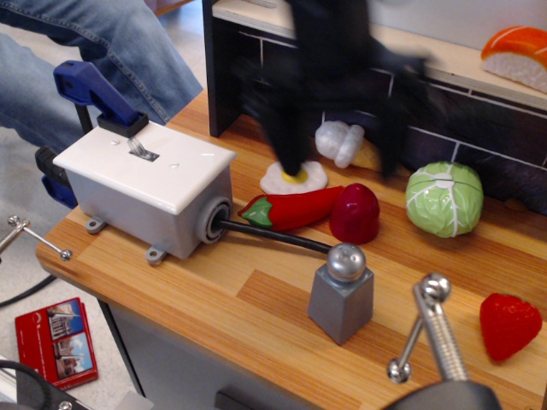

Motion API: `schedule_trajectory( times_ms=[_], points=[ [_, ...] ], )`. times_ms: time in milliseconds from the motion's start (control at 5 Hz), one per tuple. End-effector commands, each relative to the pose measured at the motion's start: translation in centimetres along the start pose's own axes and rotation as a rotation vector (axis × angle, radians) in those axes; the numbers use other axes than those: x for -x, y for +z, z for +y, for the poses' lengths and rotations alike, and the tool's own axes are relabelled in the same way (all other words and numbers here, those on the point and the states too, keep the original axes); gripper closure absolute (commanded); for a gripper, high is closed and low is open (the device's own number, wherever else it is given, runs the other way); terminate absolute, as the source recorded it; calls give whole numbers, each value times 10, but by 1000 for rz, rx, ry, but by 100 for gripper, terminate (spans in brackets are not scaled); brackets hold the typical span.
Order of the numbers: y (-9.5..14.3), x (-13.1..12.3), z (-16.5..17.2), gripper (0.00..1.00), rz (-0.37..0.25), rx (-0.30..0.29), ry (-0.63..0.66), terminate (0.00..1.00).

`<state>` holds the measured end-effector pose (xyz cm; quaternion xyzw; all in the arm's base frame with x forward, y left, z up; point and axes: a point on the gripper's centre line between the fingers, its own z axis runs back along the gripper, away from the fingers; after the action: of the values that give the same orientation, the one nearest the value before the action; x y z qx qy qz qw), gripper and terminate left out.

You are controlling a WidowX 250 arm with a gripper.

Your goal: Move light switch to the right

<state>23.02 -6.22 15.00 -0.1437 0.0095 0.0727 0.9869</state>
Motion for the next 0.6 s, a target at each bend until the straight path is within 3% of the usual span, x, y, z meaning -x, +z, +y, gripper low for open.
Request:
schedule_trajectory(
  times_ms=[0,400],
  points=[
    [23,-15,57,0,-69,-23,-30,0],
    [14,-28,113,0,-88,-89,-46,0]
  ],
)
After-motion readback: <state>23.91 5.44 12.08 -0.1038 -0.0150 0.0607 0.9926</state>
